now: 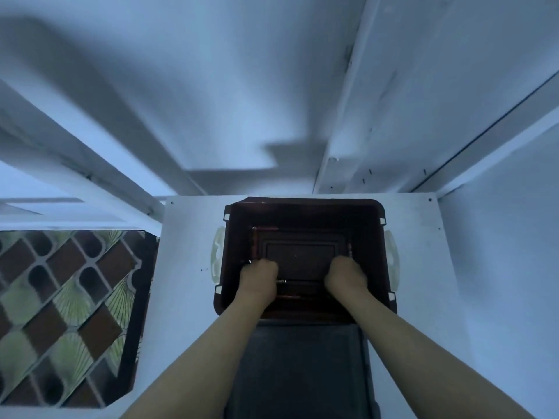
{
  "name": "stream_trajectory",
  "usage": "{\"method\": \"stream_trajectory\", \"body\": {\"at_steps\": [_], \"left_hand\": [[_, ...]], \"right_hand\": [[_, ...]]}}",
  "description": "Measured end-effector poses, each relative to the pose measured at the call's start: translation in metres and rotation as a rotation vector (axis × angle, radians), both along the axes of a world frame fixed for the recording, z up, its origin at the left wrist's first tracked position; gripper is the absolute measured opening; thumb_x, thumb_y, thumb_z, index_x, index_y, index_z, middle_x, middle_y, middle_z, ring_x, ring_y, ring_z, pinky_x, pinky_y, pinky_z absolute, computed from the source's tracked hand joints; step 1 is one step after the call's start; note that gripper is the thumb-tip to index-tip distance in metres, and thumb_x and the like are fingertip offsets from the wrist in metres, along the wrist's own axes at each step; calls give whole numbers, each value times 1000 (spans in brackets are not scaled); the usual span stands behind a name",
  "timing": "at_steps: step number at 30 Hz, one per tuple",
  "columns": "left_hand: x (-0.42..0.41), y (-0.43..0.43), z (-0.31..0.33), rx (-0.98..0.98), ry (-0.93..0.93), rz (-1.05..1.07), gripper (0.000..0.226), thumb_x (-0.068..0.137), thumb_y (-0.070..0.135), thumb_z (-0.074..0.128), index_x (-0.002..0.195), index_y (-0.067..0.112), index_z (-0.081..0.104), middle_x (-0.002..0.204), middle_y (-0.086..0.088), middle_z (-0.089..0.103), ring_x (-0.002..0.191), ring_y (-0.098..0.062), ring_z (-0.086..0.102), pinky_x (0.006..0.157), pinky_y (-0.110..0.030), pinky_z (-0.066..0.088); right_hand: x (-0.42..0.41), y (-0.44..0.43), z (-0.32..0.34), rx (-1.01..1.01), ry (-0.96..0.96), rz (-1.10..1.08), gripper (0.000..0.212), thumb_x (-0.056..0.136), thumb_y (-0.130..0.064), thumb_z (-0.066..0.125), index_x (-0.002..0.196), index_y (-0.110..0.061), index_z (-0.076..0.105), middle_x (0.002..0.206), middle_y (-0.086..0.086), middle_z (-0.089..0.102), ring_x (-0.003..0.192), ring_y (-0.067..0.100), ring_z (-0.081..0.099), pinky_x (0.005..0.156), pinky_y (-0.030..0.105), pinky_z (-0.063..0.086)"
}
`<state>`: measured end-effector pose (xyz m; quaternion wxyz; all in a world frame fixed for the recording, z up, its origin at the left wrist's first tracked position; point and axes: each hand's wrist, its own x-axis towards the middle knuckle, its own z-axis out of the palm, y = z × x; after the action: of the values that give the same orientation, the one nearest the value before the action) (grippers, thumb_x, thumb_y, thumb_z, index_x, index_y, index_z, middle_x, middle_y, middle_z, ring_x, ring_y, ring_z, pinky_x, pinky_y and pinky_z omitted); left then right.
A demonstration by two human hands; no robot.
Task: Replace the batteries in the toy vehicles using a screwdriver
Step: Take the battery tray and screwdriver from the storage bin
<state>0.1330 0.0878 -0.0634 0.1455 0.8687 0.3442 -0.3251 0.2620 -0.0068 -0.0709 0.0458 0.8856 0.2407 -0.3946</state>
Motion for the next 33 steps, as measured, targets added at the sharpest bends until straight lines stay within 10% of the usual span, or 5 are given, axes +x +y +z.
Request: {"method": "stream_trajectory", "body": {"at_steps": [8,12,18,28,33], "left_hand": [[3,11,-8,13,47,-233,25,93,12,58,117,11,59,121,-10,61,111,-26,59,81,-30,45],[0,12,-9,-28,41,-252,21,93,11,55,113,9,61,117,-11,63,107,-28,62,82,-31,46],[1,15,-7,-58,11,-258,17,96,13,55,109,5,62,113,-13,65,102,-29,64,72,-30,43],[-6,26,-8,-368,-284,292,10,92,12,58,83,8,57,82,-8,59,86,-28,62,68,-28,46],[-2,21,-11,-364,-240,245,33,91,0,43,121,5,57,115,-17,61,103,-33,59,84,-34,51]], "right_hand": [[-4,5,-2,168,95,-103,34,94,-15,50,124,0,57,124,16,59,104,28,60,66,22,38],[-4,4,-2,259,65,-132,19,92,-22,51,85,-4,54,90,15,60,73,23,54,57,25,37],[9,17,4,486,434,-701,19,97,-20,45,94,-4,54,69,12,52,47,24,50,41,26,46],[6,25,-2,857,509,-1090,26,93,-2,51,68,0,57,72,10,63,62,15,64,58,19,53],[7,19,-14,655,254,-680,31,85,-4,56,65,-14,36,59,7,46,49,16,42,44,21,34]]}}
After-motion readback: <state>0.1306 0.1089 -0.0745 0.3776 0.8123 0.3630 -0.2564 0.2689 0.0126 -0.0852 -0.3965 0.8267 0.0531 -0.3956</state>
